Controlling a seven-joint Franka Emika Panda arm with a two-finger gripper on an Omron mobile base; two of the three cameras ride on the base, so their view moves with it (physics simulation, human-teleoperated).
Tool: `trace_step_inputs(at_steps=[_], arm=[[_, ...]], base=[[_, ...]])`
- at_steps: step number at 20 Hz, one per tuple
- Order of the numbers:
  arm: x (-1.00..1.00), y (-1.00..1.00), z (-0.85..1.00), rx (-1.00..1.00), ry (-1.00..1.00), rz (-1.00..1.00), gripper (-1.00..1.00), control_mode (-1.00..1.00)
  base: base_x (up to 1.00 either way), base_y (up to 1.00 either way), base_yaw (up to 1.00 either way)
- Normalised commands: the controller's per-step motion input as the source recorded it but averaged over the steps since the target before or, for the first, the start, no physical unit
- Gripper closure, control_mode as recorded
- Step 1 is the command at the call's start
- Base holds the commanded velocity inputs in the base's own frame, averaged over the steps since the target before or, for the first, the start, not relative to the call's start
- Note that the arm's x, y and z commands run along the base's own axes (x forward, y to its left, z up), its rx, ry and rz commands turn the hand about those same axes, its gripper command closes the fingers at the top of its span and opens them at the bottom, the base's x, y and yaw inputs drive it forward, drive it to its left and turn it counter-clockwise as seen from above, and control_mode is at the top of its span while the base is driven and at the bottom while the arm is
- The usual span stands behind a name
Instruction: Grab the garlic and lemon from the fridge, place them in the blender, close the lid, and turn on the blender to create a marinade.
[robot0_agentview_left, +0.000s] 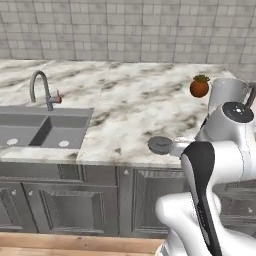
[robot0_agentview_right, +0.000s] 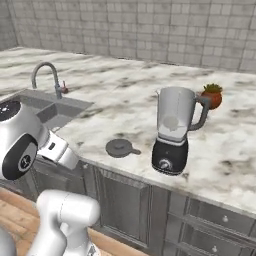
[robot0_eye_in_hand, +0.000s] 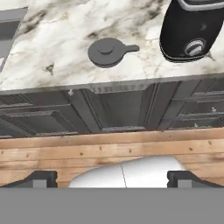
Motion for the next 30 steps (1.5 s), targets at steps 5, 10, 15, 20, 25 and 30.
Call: trace_step_inputs(at_steps=[5, 10, 15, 20, 25, 30], arm=[[0.0, 0.0, 0.0, 0.0, 0.0, 0.0, -1.0, 1.0], [0.0, 0.0, 0.0, 0.0, 0.0, 0.0, -1.0, 1.0], [0.0, 0.0, 0.0, 0.0, 0.0, 0.0, -1.0, 1.0], [0.0, 0.0, 0.0, 0.0, 0.0, 0.0, -1.0, 1.0], [0.0, 0.0, 0.0, 0.0, 0.0, 0.0, -1.0, 1.0], [0.0, 0.0, 0.0, 0.0, 0.0, 0.0, -1.0, 1.0]], base=[[0.0, 0.28, 0.89], [0.24, 0.94, 0.51], [0.81, 1.0, 0.27], [1.0, 1.0, 0.06], [1.0, 1.0, 0.02], [1.0, 1.0, 0.0]])
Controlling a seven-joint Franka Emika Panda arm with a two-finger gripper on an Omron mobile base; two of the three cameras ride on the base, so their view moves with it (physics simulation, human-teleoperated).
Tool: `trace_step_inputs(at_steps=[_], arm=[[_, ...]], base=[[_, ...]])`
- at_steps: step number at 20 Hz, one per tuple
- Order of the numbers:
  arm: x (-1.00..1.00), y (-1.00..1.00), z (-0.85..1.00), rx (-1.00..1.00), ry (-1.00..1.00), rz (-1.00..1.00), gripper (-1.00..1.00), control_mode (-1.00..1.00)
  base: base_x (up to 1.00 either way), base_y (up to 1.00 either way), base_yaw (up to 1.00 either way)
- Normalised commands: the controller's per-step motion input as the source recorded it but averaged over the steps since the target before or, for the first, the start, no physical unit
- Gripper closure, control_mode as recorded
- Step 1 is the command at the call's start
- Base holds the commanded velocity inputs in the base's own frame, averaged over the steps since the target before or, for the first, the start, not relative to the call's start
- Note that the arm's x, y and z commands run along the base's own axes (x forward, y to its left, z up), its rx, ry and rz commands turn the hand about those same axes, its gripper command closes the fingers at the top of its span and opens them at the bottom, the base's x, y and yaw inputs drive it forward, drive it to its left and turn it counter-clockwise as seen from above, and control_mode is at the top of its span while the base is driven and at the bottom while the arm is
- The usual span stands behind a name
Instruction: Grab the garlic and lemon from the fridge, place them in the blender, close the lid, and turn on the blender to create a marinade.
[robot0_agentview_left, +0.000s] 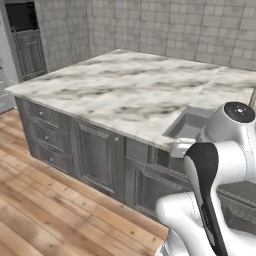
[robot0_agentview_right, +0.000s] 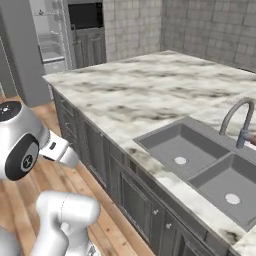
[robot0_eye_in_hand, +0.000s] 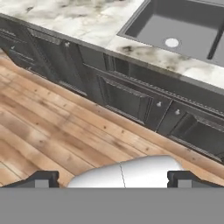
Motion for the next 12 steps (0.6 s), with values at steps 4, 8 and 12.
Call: trace_step_inputs(at_steps=[4, 8, 12], arm=[[0.0, 0.0, 0.0, 0.0, 0.0, 0.0, -1.0, 1.0], [0.0, 0.0, 0.0, 0.0, 0.0, 0.0, -1.0, 1.0], [0.0, 0.0, 0.0, 0.0, 0.0, 0.0, -1.0, 1.0]], base=[[1.0, 1.0, 0.0], [1.0, 1.0, 0.01], [1.0, 1.0, 0.02]])
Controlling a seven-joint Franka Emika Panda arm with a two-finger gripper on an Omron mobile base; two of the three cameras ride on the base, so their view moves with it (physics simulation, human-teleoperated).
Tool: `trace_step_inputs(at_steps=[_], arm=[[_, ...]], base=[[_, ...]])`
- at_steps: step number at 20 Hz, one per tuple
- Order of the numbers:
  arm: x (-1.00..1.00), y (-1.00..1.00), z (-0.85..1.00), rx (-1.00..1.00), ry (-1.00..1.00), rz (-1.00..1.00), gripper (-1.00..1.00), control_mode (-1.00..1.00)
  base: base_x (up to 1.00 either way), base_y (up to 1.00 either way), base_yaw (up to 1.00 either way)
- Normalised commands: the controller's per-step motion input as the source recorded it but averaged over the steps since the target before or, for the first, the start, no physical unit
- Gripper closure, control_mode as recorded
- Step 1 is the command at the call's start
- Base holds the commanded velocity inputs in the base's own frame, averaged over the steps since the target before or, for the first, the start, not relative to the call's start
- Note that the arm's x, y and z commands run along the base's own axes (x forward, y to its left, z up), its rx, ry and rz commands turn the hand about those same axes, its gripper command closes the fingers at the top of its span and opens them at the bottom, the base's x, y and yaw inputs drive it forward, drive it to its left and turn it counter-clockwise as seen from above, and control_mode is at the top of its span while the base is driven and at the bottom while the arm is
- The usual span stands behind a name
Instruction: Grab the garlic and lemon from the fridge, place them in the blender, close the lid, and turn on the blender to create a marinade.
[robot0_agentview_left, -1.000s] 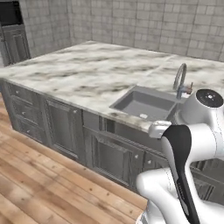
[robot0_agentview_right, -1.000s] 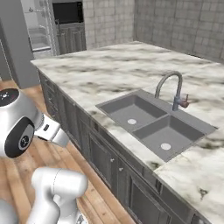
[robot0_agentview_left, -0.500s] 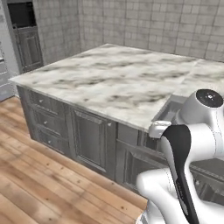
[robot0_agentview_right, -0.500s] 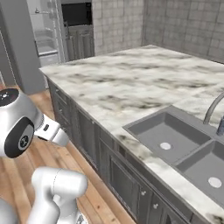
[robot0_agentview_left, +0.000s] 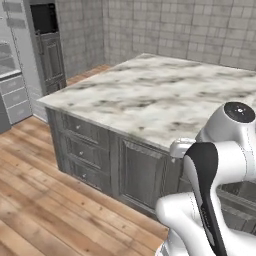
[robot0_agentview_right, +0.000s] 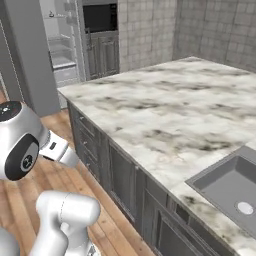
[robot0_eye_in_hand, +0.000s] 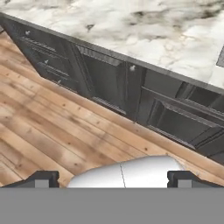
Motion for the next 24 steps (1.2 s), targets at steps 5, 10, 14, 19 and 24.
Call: trace_step_inputs(at_steps=[5, 10, 14, 19, 24], arm=[[0.0, 0.0, 0.0, 0.0, 0.0, 0.0, -1.0, 1.0], [0.0, 0.0, 0.0, 0.0, 0.0, 0.0, -1.0, 1.0], [0.0, 0.0, 0.0, 0.0, 0.0, 0.0, -1.0, 1.0], [0.0, 0.0, 0.0, 0.0, 0.0, 0.0, -1.0, 1.0], [0.0, 0.0, 0.0, 0.0, 0.0, 0.0, -1.0, 1.0]], base=[[1.0, 1.0, 0.02], [1.0, 1.0, 0.01], [1.0, 1.0, 0.0], [1.0, 1.0, 0.0], [1.0, 1.0, 0.01]])
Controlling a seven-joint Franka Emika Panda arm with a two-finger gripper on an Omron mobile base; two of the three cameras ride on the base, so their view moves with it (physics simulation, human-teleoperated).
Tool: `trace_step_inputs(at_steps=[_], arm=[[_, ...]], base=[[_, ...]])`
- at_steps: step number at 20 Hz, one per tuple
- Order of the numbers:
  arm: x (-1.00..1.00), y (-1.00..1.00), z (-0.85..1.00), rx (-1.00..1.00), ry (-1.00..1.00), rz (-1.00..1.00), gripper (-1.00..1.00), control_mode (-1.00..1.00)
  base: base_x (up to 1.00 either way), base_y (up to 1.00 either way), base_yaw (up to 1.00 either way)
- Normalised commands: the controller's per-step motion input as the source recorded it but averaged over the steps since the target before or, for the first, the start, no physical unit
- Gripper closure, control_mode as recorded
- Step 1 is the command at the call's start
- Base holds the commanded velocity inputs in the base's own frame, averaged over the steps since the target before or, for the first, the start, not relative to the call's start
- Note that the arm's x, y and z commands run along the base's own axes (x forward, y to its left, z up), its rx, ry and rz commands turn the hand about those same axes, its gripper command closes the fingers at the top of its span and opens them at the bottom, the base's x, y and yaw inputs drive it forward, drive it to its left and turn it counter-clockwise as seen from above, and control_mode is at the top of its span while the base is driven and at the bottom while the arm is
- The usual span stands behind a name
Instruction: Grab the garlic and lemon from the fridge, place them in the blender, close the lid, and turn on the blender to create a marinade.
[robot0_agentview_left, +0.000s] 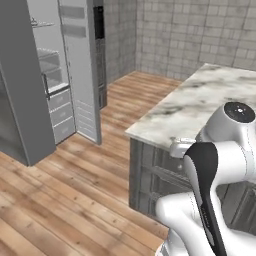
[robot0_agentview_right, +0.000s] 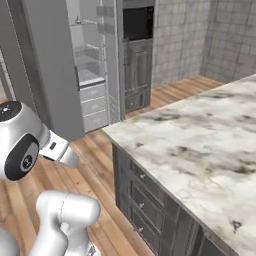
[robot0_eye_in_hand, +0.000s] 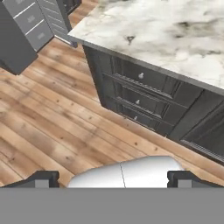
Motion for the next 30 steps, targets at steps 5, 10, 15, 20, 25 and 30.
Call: trace_step_inputs(at_steps=[5, 10, 15, 20, 25, 30], arm=[[0.0, 0.0, 0.0, 0.0, 0.0, 0.0, -1.0, 1.0], [0.0, 0.0, 0.0, 0.0, 0.0, 0.0, -1.0, 1.0], [0.0, 0.0, 0.0, 0.0, 0.0, 0.0, -1.0, 1.0], [0.0, 0.0, 0.0, 0.0, 0.0, 0.0, -1.0, 1.0], [0.0, 0.0, 0.0, 0.0, 0.0, 0.0, -1.0, 1.0], [0.0, 0.0, 0.0, 0.0, 0.0, 0.0, -1.0, 1.0]], base=[[1.0, 1.0, 0.0], [1.0, 1.0, 0.01], [1.0, 1.0, 0.0], [1.0, 0.87, 0.01], [1.0, 0.22, 0.16], [1.0, 0.02, 0.23]])
